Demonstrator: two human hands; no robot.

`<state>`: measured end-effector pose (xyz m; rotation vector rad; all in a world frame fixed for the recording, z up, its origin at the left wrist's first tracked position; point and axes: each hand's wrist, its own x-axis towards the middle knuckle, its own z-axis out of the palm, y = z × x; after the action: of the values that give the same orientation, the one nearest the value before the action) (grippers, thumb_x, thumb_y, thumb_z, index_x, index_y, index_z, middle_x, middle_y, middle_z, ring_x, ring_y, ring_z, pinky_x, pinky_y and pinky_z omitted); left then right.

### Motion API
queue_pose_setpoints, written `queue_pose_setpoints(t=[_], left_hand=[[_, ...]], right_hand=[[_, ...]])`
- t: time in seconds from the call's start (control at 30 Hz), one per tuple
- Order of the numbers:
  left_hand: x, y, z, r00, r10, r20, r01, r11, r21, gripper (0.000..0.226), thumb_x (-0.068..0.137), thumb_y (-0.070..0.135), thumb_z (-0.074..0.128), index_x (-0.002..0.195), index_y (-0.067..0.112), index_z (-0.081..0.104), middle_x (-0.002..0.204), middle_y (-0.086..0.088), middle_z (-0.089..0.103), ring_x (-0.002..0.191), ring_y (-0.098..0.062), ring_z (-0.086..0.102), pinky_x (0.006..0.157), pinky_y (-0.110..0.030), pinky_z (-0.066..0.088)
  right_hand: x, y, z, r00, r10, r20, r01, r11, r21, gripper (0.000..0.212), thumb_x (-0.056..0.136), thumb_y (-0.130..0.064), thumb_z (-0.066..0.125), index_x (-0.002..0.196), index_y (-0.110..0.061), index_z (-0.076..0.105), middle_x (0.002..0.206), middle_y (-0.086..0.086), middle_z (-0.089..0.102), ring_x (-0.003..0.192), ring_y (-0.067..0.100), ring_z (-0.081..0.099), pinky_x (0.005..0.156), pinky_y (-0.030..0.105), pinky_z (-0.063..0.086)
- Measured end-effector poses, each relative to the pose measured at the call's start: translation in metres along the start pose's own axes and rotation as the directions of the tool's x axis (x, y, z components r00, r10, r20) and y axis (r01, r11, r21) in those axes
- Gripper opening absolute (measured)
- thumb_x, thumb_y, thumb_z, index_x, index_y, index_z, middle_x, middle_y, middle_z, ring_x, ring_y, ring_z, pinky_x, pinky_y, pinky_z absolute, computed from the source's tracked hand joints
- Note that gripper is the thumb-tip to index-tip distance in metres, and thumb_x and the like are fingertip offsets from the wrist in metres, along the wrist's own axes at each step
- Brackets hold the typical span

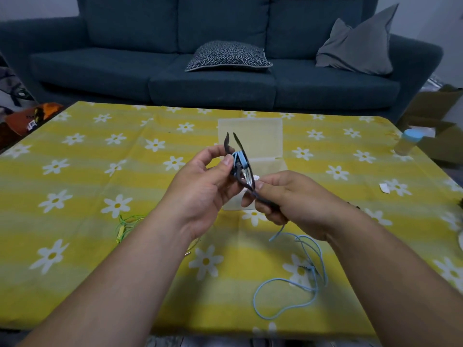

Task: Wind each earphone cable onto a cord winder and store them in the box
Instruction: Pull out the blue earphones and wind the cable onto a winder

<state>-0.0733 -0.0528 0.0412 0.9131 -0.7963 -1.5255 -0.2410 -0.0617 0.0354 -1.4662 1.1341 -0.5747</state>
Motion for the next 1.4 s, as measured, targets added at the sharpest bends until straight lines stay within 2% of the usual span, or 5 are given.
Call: queue_pose_setpoints(t=[0.37,0.57,0.87,1.17,1.4], left_hand=[[0.001,-0.003,0.000,0.995,0.037,-0.090,-0.026,0.993,0.115,0.010,0.100,0.009,0.053,0.107,0.015,0.057,0.076,-0.002,0.071,0.060,-0.011,0.065,0.059,-0.023,0.052],[0.005,-0.012,-0.007,0.955,0.293,-0.053,-0.217,0.806,0.551,0.015,0.097,0.011,0.057,0.102,0.026,0.056,0.083,-0.017,0.068,0.075,-0.029,0.067,0.083,-0.049,0.057],[0.005,-0.017,-0.004,0.973,0.192,0.131,-0.231,0.734,0.639,0.023,0.094,0.005,0.061,0.098,0.028,0.063,0.080,-0.016,0.063,0.073,-0.028,0.057,0.086,-0.058,0.052],[-0.004,-0.017,-0.002,0.959,-0.045,0.279,-0.127,0.814,0.566,0.020,0.095,-0.001,0.057,0.105,0.014,0.065,0.082,-0.020,0.055,0.074,-0.020,0.056,0.067,-0.023,0.053],[-0.008,-0.013,0.004,0.948,-0.036,0.316,-0.103,0.905,0.413,0.020,0.096,-0.001,0.055,0.109,0.011,0.064,0.094,-0.012,0.063,0.079,-0.022,0.062,0.074,-0.031,0.057]], right_hand=[[-0.009,-0.009,-0.004,0.994,0.076,0.076,-0.077,0.997,0.015,0.027,0.101,-0.014,0.049,0.101,0.005,0.068,0.053,-0.002,0.028,0.046,0.012,0.022,0.045,0.022,0.018],[-0.018,-0.020,-0.003,0.985,0.047,0.169,-0.065,0.993,0.103,0.040,0.102,-0.028,0.047,0.079,0.000,0.065,0.049,-0.002,0.025,0.043,0.010,0.016,0.041,0.020,0.015],[-0.013,-0.027,-0.015,0.950,-0.179,-0.258,0.183,0.983,-0.007,0.034,0.097,-0.016,0.055,0.068,-0.006,0.068,0.051,0.001,0.031,0.051,0.015,0.021,0.052,0.032,0.013],[-0.013,-0.023,-0.029,0.832,-0.330,-0.445,0.138,0.902,-0.410,0.026,0.089,-0.024,0.070,0.070,-0.007,0.068,0.041,-0.011,0.034,0.040,0.007,0.030,0.039,0.014,0.023],[-0.006,-0.016,-0.028,0.836,-0.238,-0.494,0.151,0.966,-0.210,0.029,0.089,-0.026,0.070,0.070,-0.005,0.067,0.049,-0.005,0.036,0.044,0.010,0.028,0.041,0.018,0.026]])
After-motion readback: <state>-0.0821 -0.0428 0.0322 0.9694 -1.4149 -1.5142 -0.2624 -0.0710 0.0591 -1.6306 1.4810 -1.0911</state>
